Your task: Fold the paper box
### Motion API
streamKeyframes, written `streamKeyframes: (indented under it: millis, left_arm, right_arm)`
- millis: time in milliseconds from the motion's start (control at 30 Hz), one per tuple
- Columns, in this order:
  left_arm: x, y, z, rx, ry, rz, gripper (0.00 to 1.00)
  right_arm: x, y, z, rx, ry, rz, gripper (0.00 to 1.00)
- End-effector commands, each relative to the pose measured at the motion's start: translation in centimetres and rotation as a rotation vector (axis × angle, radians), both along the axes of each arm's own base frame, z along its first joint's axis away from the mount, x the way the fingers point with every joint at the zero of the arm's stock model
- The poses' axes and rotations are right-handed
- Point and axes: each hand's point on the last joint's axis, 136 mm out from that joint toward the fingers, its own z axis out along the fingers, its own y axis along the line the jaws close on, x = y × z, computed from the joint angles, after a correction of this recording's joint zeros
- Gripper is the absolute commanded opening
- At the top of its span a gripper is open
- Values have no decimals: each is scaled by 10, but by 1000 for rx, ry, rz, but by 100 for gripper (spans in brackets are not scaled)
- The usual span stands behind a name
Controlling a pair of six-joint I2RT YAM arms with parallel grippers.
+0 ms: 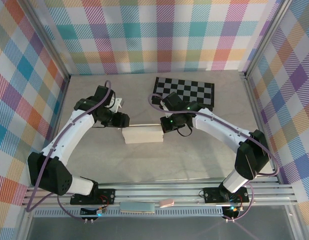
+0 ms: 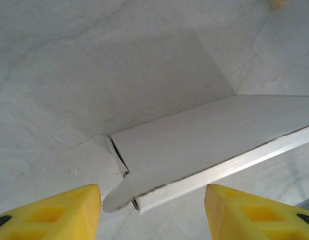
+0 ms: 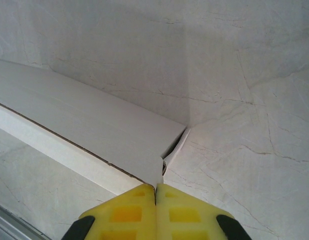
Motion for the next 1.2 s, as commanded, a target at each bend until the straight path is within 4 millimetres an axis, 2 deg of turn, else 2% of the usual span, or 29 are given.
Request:
streamKeyframes:
  millis: [0, 167, 433, 667, 833, 1167]
  left_arm:
    - [-12, 6, 2, 44, 7, -100, 59]
    - [-20, 2, -5, 44, 4, -181, 61]
    - [-22, 0, -17, 37, 30, -190, 59]
    - [-18, 3, -30, 52, 48, -160, 51]
    - [-7, 3, -28, 54, 24, -122, 45]
    - [-18, -5, -39, 21, 64, -122, 38]
  right_arm:
    - [0, 3, 1, 8, 25, 22, 0]
    - [1, 3, 0, 12, 34, 24, 0]
    - [3, 4, -3, 12, 45, 24, 0]
    - [5, 5, -1, 22, 46, 23, 0]
    - [5, 6, -1, 25, 49, 24, 0]
    - [5, 8, 0, 45, 65, -4, 0]
